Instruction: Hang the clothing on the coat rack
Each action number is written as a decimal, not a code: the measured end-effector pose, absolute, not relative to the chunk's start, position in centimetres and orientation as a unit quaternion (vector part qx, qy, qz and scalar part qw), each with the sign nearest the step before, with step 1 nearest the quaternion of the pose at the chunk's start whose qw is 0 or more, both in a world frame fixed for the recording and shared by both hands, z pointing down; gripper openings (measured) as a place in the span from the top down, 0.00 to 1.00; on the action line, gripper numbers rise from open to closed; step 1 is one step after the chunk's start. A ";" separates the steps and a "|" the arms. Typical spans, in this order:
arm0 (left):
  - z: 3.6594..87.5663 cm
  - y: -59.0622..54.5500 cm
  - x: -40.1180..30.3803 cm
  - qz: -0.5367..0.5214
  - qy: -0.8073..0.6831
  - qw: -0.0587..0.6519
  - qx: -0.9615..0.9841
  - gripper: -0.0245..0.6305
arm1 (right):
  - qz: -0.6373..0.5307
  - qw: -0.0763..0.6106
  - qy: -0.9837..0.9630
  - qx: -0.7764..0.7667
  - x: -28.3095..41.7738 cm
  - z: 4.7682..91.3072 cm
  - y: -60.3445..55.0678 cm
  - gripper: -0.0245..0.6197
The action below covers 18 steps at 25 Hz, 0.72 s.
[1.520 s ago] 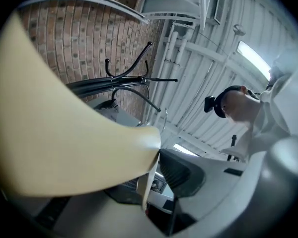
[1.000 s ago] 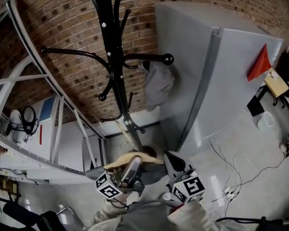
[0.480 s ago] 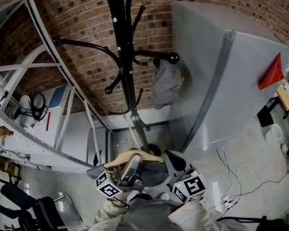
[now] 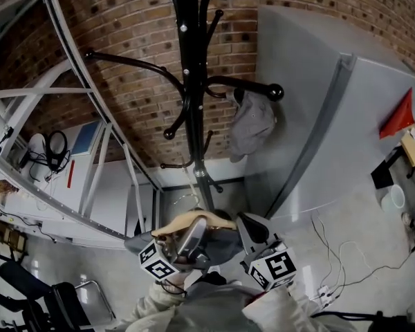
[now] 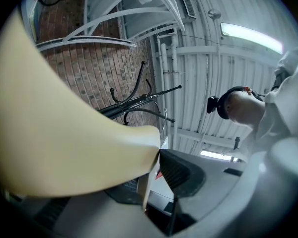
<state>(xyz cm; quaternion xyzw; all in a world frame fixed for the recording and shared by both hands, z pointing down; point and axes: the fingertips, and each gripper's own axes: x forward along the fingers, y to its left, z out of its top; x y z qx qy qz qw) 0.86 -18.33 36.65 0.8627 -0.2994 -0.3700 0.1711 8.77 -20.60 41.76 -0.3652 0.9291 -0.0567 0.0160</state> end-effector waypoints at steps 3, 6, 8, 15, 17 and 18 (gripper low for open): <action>36.3 -19.5 -0.3 -0.373 -0.300 0.169 0.862 0.80 | -0.043 0.020 0.930 -0.365 7.8 41.3 -21.9 0.92; 35.8 -20.6 -1.2 -0.375 -0.297 0.163 0.863 0.80 | -0.033 0.018 0.929 -0.368 7.1 40.8 -23.2 0.92; 35.2 -21.4 -1.7 -0.375 -0.292 0.159 0.866 0.80 | -0.026 0.020 0.928 -0.372 6.6 40.1 -23.9 0.92; 32.6 -23.8 -2.3 -0.376 -0.258 0.144 0.878 0.80 | 0.001 0.028 0.918 -0.397 5.8 37.7 -26.2 0.92; 31.9 -24.4 -2.4 -0.376 -0.248 0.141 0.881 0.80 | 0.009 0.033 0.914 -0.405 5.7 36.9 -26.8 0.92; 31.6 -24.7 -2.5 -0.377 -0.243 0.139 0.883 0.80 | 0.012 0.034 0.912 -0.409 5.7 36.7 -27.1 0.92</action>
